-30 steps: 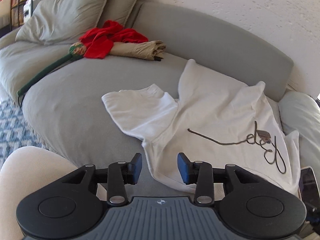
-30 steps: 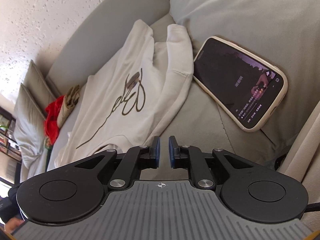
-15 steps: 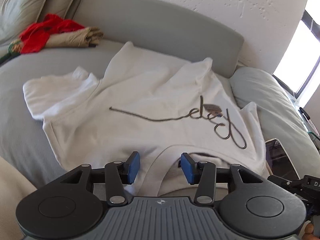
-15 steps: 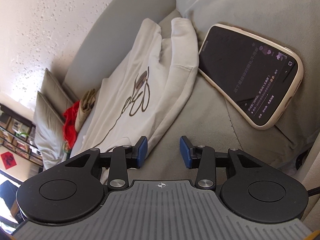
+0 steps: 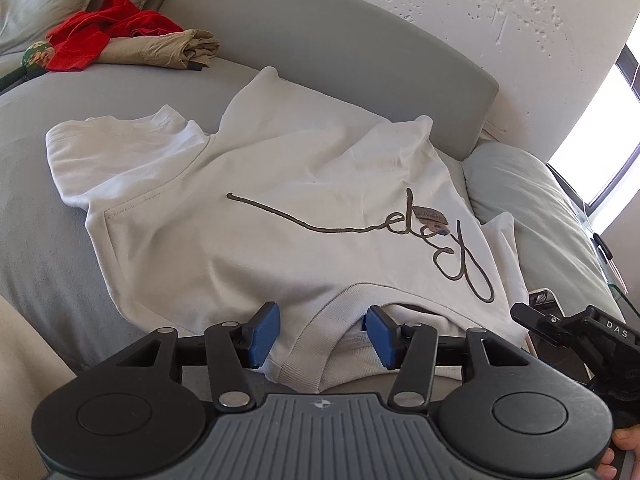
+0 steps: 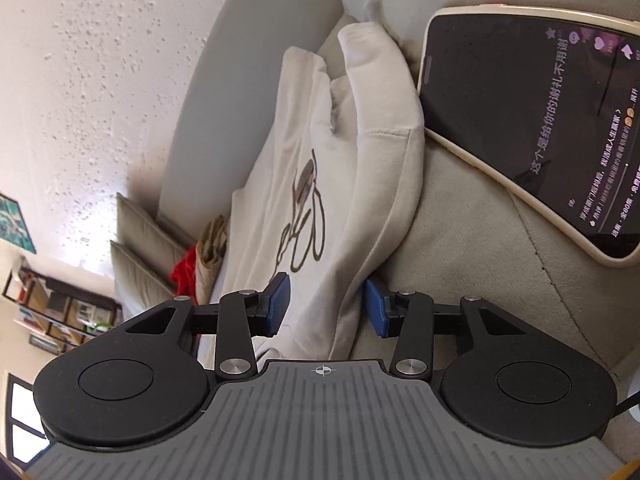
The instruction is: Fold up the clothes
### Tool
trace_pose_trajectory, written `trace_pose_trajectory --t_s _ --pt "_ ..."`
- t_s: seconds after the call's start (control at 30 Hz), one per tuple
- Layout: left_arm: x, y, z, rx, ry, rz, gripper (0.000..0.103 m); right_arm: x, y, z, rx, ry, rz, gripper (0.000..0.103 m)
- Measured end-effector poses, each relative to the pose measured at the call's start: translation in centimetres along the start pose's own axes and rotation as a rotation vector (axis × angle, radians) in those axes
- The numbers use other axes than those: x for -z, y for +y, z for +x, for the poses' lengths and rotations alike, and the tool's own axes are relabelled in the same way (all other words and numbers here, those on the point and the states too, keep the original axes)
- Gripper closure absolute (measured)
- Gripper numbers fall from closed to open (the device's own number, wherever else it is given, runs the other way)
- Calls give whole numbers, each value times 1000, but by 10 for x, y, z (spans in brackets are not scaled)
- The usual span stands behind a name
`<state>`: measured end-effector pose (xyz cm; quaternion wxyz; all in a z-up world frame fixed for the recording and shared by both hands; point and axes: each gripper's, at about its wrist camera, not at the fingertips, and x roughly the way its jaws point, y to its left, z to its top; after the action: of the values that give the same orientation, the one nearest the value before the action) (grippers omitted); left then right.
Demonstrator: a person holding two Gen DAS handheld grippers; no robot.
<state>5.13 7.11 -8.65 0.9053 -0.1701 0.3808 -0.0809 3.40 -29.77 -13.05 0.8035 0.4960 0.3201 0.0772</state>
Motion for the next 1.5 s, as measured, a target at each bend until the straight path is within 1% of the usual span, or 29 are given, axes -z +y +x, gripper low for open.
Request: trace_pose_trajectory --t_s 0.03,0.1,0.13,0.17,0.23,0.33,0.37,0.4,0.43,0.5,0.53,0.6,0.67,0.7,0.73,0.8,0.87,0.9,0.97,1.03,1.1,1.17,1.2,1.23,1.3,1.33,1.4,1.43,1.5 --pt "0 0 0 1 -1 0 52 1 2 0 4 -4 -18 55" --pt "0 -1 0 1 -3 4 52 3 6 0 47 -7 -52 68" --pt "0 -1 -1 2 -4 6 52 4 7 0 88 -9 -65 89" --pt "1 -1 -1 2 -4 9 53 4 7 0 120 -9 -76 103" --pt "1 -1 -3 4 -1 17 53 5 10 -4 152 -20 -113 102" --pt "2 1 -9 20 7 12 54 18 38 -12 274 -73 -302 102" --pt "2 2 -10 29 9 6 54 23 45 -17 303 -89 -339 102" --pt "3 3 -12 35 11 -1 54 26 51 -22 329 -101 -364 103" --pt "3 5 -13 35 12 -5 54 27 53 -28 351 -101 -362 103" --pt "3 7 -13 33 12 -9 54 25 49 -33 393 -53 -332 103" --pt "2 7 -13 32 14 -10 54 25 46 -32 413 -21 -320 103" --pt "2 6 -12 31 17 -8 54 25 47 -32 412 20 -357 100" --pt "1 5 -12 30 17 -3 54 16 53 -35 384 62 -344 80" --pt "1 3 -12 33 14 5 54 10 56 -39 374 79 -331 75" --pt "0 0 -13 36 8 18 54 3 60 -43 362 75 -337 69" --pt "-2 -8 -14 44 -8 50 54 -15 71 -53 332 20 -379 58" --pt "-5 -16 -14 55 -26 82 54 -40 81 -60 329 -41 -431 44" --pt "-7 -20 -14 64 -32 90 54 -55 83 -60 336 -61 -447 42" --pt "-9 -24 -12 80 -37 94 53 -87 83 -53 335 -73 -457 39" --pt "-10 -27 -9 81 -31 99 53 -120 76 -39 321 -61 -442 37" --pt "-9 -28 -5 72 -18 109 53 -149 64 -14 302 -3 -397 38" --pt "-8 -30 -1 63 -5 119 53 -174 51 14 288 71 -349 47" --pt "-8 -30 0 58 -2 120 53 -184 43 28 301 106 -328 50" --pt "-7 -30 1 53 -1 121 53 -191 36 39 322 122 -309 53" --pt "-7 -30 4 44 2 120 53 -199 23 55 359 130 -304 58" --pt "-7 -30 5 39 6 118 53 -200 19 59 345 140 -310 62" --pt "-6 -29 9 29 14 114 53 -202 15 66 311 159 -314 60" --pt "-7 -28 11 23 19 108 53 -203 14 68 295 167 -314 57" --pt "-8 -26 14 15 27 96 53 -203 14 75 284 178 -325 55"
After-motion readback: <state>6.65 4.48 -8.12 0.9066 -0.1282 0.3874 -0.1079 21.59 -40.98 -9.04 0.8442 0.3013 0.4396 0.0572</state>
